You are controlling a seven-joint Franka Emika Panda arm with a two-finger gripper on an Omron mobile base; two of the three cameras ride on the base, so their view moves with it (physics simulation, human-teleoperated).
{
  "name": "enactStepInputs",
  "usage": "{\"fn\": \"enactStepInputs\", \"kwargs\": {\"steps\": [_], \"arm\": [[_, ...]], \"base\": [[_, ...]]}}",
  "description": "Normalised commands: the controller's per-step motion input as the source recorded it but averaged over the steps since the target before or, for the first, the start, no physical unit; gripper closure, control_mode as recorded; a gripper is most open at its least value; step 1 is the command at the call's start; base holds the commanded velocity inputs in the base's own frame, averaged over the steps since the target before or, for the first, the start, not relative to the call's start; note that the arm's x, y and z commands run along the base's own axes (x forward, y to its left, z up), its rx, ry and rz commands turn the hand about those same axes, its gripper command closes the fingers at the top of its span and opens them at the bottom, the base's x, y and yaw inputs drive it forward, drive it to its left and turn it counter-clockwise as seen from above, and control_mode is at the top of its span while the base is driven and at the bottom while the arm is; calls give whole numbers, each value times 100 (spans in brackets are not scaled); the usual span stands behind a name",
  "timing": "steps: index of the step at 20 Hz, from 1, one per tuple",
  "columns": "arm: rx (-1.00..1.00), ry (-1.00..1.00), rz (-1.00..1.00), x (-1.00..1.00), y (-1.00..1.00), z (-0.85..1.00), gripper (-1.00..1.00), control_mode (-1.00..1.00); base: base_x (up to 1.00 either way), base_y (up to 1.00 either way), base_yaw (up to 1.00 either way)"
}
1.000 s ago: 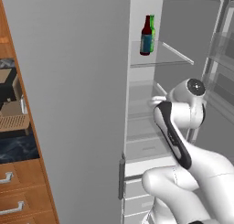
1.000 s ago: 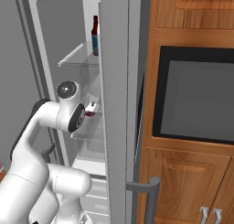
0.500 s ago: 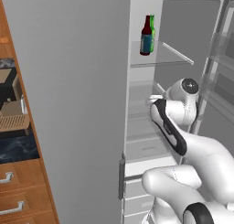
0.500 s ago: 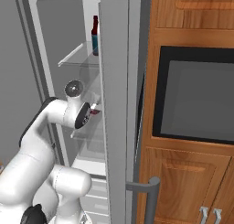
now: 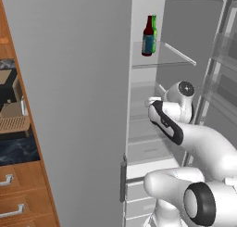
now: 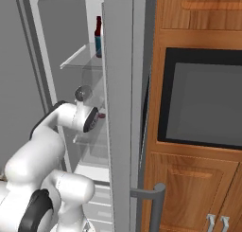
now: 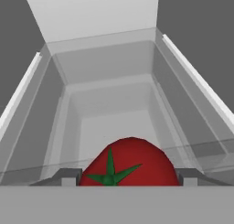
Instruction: Place the beers on the top shelf of the fridge to keep them out of children's reach, and place the tomato on lower shelves for easy access.
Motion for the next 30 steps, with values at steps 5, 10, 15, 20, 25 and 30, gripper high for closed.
{"fn": "enactStepInputs", "kwargs": {"steps": [5,10,15,20,25,30], "arm": [[0,0,0,33,-2,-21,100,-100],[0,0,1,38,-7,-16,100,-100],[0,0,0,42,-7,-13,100,-100],[0,0,0,38,-4,-18,100,-100],[0,0,1,37,-12,-15,100,-100],[0,0,1,31,-3,-24,100,-100]], "base": [[0,0,0],[0,0,0],[0,0,0],[0,0,0],[0,0,0],[0,0,0]]}}
